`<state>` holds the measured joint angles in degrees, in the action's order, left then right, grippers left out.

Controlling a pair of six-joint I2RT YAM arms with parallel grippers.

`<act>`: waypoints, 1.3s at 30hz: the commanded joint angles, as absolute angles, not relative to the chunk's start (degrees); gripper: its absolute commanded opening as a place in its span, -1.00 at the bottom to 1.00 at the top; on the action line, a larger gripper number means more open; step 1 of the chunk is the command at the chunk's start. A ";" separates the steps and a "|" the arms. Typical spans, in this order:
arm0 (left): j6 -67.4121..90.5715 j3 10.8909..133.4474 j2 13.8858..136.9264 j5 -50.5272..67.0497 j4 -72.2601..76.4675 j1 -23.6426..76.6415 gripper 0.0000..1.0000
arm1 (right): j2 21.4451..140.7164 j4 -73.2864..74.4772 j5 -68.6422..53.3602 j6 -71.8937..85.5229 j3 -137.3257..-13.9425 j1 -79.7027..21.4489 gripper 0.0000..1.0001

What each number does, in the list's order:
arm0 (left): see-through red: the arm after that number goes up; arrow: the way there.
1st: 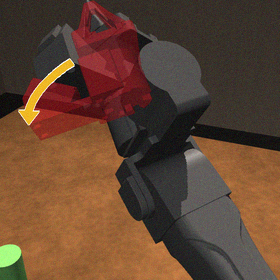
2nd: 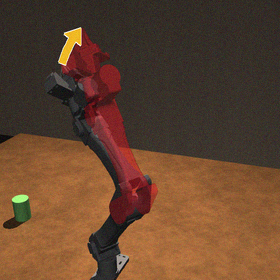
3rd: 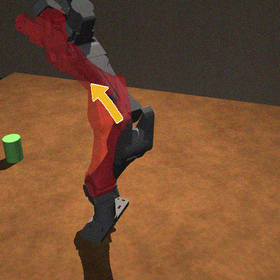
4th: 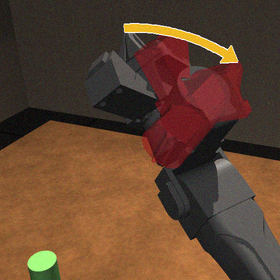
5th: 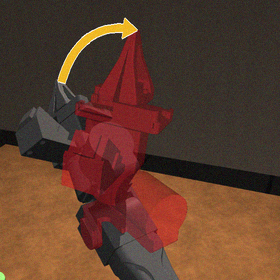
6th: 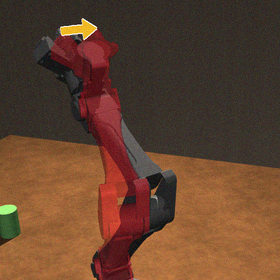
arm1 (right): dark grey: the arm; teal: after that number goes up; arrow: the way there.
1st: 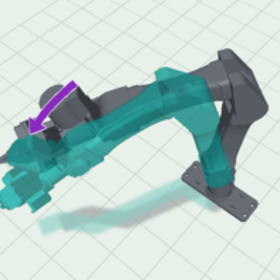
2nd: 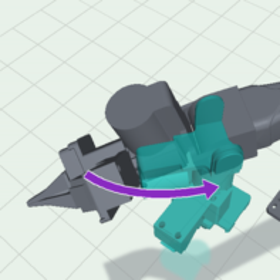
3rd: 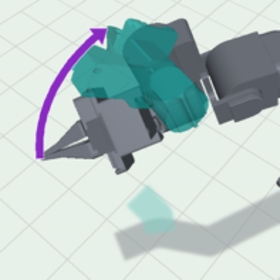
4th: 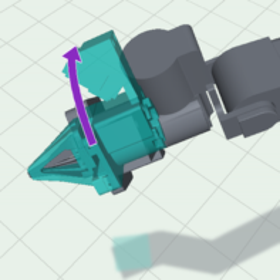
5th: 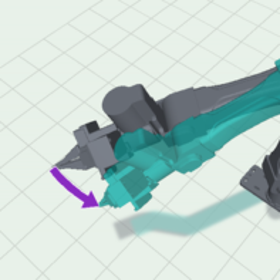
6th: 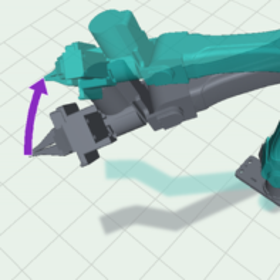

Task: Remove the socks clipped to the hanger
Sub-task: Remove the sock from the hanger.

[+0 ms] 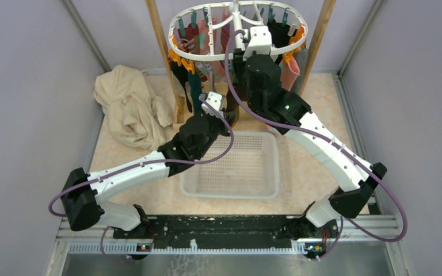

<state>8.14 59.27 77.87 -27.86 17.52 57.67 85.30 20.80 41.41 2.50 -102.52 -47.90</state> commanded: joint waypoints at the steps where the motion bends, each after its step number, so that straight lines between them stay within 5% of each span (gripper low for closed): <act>1: 8.64 59.23 77.17 -28.30 17.76 58.01 -0.94 | 84.30 17.52 43.91 1.58 -105.28 -48.43 -0.10; 3: 8.61 59.24 77.33 -28.30 17.76 58.00 -0.93 | 83.77 16.87 43.82 1.51 -104.57 -48.46 -0.18; 5: 8.68 59.32 77.44 -28.30 17.61 58.09 -0.94 | 83.28 16.29 43.68 1.52 -103.85 -48.43 -0.50; 11: 8.70 59.50 77.78 -28.38 17.25 58.10 -0.94 | 81.85 14.58 42.83 1.33 -102.09 -48.44 -1.00; 23: 9.17 60.01 76.95 -27.57 16.17 58.09 -0.95 | 80.18 13.36 42.02 2.06 -98.47 -48.33 -1.00; 28: 10.35 60.09 75.99 -26.63 14.33 58.16 -0.95 | 78.71 14.39 39.34 4.47 -95.13 -48.04 0.12; 35: 12.49 61.97 74.73 -24.01 7.55 58.42 -0.95 | 72.86 16.42 35.88 10.11 -87.32 -47.16 0.51; 39: 13.92 62.42 72.60 -21.97 3.94 58.55 -0.95 | 67.67 17.37 33.05 12.98 -81.69 -47.17 0.54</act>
